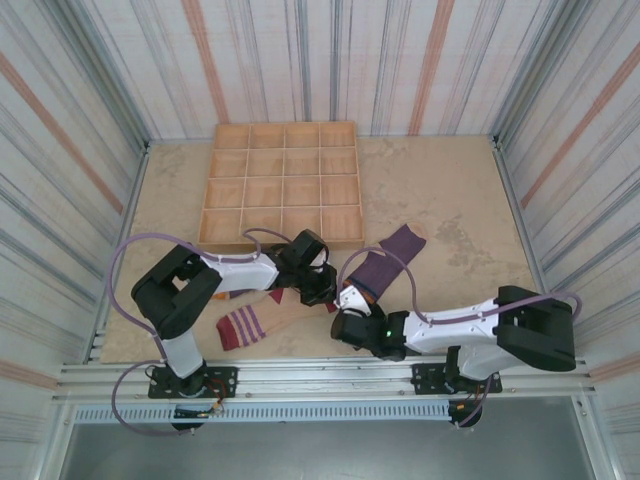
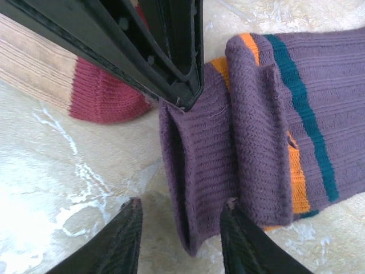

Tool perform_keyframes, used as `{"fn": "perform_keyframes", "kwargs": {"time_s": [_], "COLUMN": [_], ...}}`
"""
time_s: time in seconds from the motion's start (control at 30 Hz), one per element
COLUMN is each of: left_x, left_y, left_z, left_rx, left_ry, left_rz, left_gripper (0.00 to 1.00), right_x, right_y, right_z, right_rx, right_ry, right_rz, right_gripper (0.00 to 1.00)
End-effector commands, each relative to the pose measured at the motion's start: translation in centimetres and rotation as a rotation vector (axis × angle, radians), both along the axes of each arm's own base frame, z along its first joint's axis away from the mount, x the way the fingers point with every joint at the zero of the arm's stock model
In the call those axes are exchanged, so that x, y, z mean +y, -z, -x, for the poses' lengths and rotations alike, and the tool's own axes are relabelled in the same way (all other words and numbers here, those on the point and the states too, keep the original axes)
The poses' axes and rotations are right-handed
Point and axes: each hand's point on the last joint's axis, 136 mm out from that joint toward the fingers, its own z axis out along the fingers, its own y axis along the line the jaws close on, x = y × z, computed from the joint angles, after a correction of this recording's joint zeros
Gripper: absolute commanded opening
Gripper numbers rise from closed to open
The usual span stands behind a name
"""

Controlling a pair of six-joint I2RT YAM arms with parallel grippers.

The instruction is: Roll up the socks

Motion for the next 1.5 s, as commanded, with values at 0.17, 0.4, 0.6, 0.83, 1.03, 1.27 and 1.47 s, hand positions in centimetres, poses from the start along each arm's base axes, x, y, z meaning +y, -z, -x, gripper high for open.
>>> {"fn": "perform_keyframes", "kwargs": {"time_s": [0.17,0.4,0.6,0.83,1.03,1.27,1.47], "left_x": [-0.1,0.8,2.0,2.5,1.7,0.9,0.9], "left_y": [-0.1,-1.2,-4.0,-4.5,-3.6,-2.5,-1.9], "left_z": [0.3,-0.6,-2.0,-2.7,-2.9,-3.4,-4.2], "left_rx": [0.009,-0.043,-0.132,-0.171,-0.178,-0.224,-0.264], "left_ry": [0.021,-0.005,-0.029,-0.011,0.034,0.038,0.049], "left_rz": [0.014,0.014,0.03,0.034,0.01,-0.047,-0.099], "left_gripper": [0.04,0.24,0.53,0.54,0.49,0.43,0.41], "right_x": [0.6,0.8,-0.1,-0.9,-0.6,-0.3,-0.5], "right_y": [-0.3,-0.6,-2.2,-2.6,-1.2,-1.0,-1.9], "right_z": [-0.7,-1.0,-2.1,-2.9,-3.3,-4.2,-5.2], "right_rx": [-0.046,0.101,0.214,0.361,0.523,0.611,0.633], "right_ry": [0.021,0.053,0.127,0.187,0.219,0.256,0.268], "right_rz": [0.019,-0.086,-0.234,-0.353,-0.42,-0.501,-0.538], "right_gripper": [0.09,0.0,0.0,0.0,0.0,0.0,0.0]}}
